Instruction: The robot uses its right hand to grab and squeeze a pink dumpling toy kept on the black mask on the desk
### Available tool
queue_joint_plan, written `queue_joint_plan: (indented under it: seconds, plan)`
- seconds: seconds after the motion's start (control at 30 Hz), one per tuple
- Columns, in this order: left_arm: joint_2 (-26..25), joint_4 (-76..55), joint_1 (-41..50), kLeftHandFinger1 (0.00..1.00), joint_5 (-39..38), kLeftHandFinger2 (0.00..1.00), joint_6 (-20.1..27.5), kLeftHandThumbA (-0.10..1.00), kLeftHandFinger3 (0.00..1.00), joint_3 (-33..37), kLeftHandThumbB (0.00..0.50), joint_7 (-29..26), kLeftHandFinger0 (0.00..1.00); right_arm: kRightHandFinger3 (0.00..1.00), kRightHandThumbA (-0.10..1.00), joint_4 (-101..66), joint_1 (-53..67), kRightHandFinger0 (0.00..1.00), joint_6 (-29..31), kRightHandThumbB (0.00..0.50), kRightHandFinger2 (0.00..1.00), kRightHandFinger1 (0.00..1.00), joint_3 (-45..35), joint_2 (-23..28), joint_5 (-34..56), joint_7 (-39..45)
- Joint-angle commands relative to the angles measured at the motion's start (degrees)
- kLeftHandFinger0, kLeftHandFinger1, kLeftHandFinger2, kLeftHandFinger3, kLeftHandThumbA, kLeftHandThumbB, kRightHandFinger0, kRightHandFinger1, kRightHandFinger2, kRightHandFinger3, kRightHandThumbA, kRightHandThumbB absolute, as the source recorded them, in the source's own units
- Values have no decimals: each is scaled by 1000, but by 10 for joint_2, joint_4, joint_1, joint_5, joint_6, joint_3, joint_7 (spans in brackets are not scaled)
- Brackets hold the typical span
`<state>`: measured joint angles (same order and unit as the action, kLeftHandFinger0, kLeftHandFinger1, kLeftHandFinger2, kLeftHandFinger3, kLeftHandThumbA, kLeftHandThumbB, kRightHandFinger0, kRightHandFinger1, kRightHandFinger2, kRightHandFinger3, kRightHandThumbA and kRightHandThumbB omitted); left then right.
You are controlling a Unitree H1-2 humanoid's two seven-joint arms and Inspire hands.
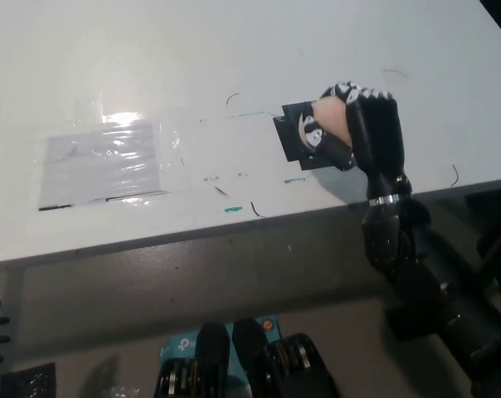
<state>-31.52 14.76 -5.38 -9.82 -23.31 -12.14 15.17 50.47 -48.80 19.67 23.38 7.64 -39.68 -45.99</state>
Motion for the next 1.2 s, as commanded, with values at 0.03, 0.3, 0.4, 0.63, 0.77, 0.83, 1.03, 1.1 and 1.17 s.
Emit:
queue_joint_plan:
  seconds: [0.03,0.3,0.4,0.63,0.77,0.83,1.03,1.1,1.17]
  plan:
    - [-29,-20,-13,647,-8,750,-7,1000,833,-7,216,15,495,184,-100,7,-39,0,56,258,497,60,-7,-3,-9,-48]
    - [-30,-28,-12,652,-3,765,-15,1000,846,-7,233,12,486,196,-100,9,-35,0,43,236,606,145,-7,-1,-6,-27]
    - [-24,-35,-13,660,-11,762,-21,1000,818,-15,224,12,509,275,-100,18,-34,0,21,221,512,126,-12,-2,24,52]
    - [-27,-29,-15,678,-10,777,-16,1000,858,-15,207,17,534,621,-100,102,-60,0,-51,74,723,312,0,-8,21,147]
    - [-28,-29,-15,707,-11,805,-15,1000,911,-14,188,22,585,641,-100,146,-73,0,-84,65,756,371,6,-13,17,178]
    - [-30,-27,-14,706,-8,806,-9,1000,924,-11,198,23,582,631,-100,163,-79,0,-111,13,635,277,8,-17,16,198]
    - [-24,-32,-12,697,-10,795,-10,1000,901,-17,164,17,577,1000,-100,171,-79,28,-138,50,561,271,9,-17,24,243]
    - [-25,-33,-9,679,-5,783,-4,1000,898,-15,162,17,547,1000,-100,163,-74,289,-145,55,762,532,6,-15,30,260]
    - [-26,-34,-8,693,-6,788,-8,1000,903,-14,176,20,561,1000,-100,155,-71,434,-153,34,881,684,7,-13,29,270]
